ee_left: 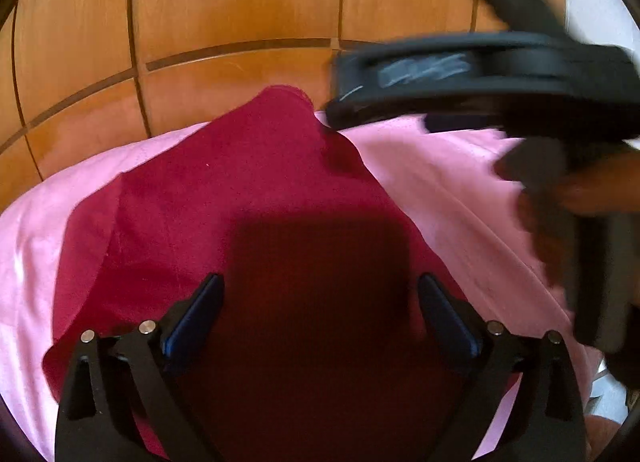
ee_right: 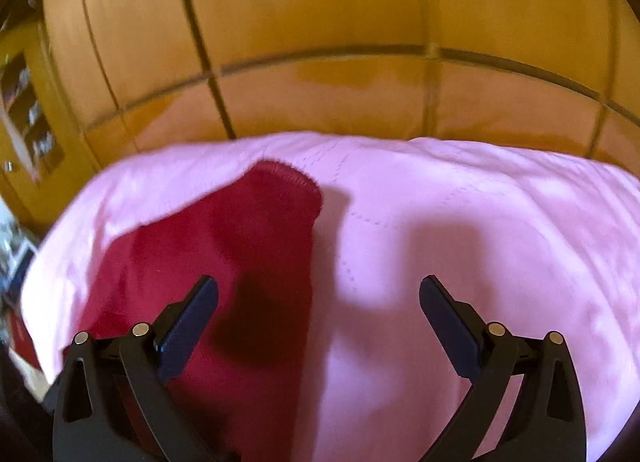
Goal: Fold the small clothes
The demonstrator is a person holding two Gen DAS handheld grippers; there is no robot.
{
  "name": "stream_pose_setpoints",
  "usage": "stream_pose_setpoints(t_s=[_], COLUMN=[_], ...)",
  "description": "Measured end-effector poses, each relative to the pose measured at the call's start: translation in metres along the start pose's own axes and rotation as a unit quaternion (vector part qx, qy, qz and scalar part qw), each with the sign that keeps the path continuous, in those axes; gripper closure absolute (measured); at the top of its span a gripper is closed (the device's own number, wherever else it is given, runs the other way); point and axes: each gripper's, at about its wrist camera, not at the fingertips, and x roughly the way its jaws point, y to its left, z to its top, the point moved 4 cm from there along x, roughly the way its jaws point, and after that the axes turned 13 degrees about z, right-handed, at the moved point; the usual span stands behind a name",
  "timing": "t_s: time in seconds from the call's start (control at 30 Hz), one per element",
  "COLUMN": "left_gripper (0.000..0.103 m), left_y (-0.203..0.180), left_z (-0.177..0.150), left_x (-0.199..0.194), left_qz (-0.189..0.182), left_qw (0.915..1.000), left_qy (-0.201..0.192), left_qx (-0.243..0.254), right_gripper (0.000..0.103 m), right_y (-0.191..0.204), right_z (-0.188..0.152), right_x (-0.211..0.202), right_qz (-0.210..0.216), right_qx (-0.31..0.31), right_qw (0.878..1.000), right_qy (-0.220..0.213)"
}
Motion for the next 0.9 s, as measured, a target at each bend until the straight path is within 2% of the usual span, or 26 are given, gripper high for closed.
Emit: stream_pose_setpoints(t_s=[0.07,0.1,0.17,0.23,0.37,0.57,0.8,0.9], left_gripper=[0.005,0.005,0.005,0.005,0.005,0.005,0.005,0.005], left_y=[0.003,0.005,0.005,0.005,-0.002,0.002,0.003,0.009], left_z=[-0.004,-0.005,-0.006,-0.008,-0.012,-0.010,-0.016,-0.014], left_x=[0.000,0.002,0.006,0.006,0.002,0.005,-0.020,-0.030], left_qz=[-0.011,-0.019,-0.031,-0.039,-0.041,-0.049,-0.049,-0.056], left_qw=[0.9999,0.9997,0.9992,0.9988,0.9987,0.9982,0.9982,0.9975], left_qy=[-0.005,-0.006,-0.008,-0.010,-0.014,-0.017,-0.025,-0.026], left_qx=[-0.006,-0.011,-0.023,-0.028,-0.026,-0.031,-0.023,-0.036], right_gripper=[0.004,0.004,0.004,0.004,0.004,0.003,0.003,0.003], right_y=[-0.010,-0.016,-0.033,-0.043,-0.040,-0.047,-0.048,-0.047], right_z=[-0.002,-0.003,-0.008,-0.009,-0.008,-0.008,-0.008,-0.011], right_x=[0.029,0.039,0.056,0.062,0.068,0.067,0.058,0.049], right_qz=[-0.032,-0.034,-0.009,-0.011,-0.048,-0.032,0.004,0.008], right_qx=[-0.003,0.011,0.067,0.092,0.047,0.061,0.079,0.091], right_qw=[0.999,0.998,0.996,0.995,0.998,0.998,0.997,0.996], right_qy=[0.035,0.046,0.055,0.045,0.017,0.001,-0.012,-0.015])
